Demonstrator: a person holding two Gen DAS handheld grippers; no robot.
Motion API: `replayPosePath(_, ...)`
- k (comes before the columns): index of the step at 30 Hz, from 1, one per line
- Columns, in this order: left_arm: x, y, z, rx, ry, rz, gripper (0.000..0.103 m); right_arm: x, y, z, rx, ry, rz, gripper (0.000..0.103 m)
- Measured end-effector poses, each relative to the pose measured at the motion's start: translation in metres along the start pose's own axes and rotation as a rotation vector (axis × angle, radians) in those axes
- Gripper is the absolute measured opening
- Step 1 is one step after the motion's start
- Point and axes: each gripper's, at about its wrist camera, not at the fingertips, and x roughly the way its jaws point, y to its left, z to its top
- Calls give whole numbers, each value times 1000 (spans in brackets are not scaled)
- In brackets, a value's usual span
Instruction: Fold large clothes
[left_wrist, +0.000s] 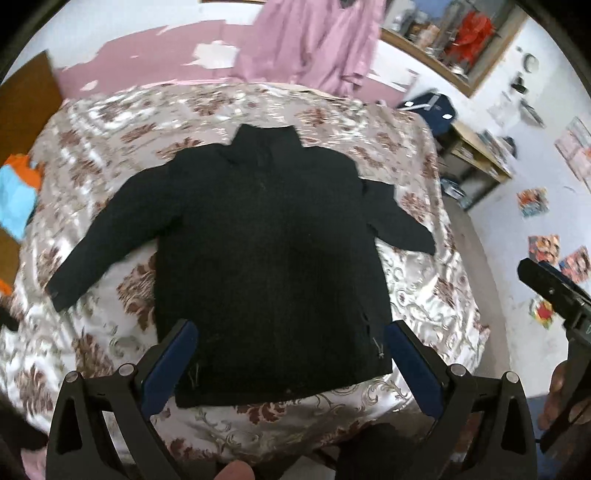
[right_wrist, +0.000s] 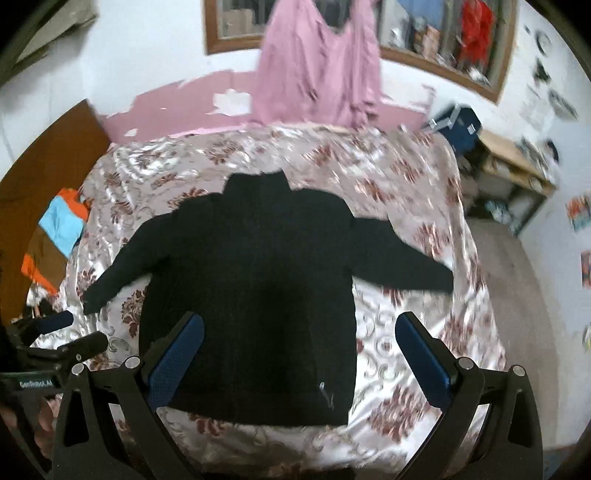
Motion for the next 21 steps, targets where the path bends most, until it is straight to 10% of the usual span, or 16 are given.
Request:
replayPosePath(9, 55, -29, 36, 41, 73, 26, 103, -13, -92, -37, 224, -116, 42, 102)
replayPosePath(12, 81, -48, 46, 22, 100, 91, 103, 50, -147, -50, 236, 56, 28, 102)
replayPosePath(21, 192, -117, 77, -12, 165, 229, 103, 231, -318, -39, 284, 181, 141, 102)
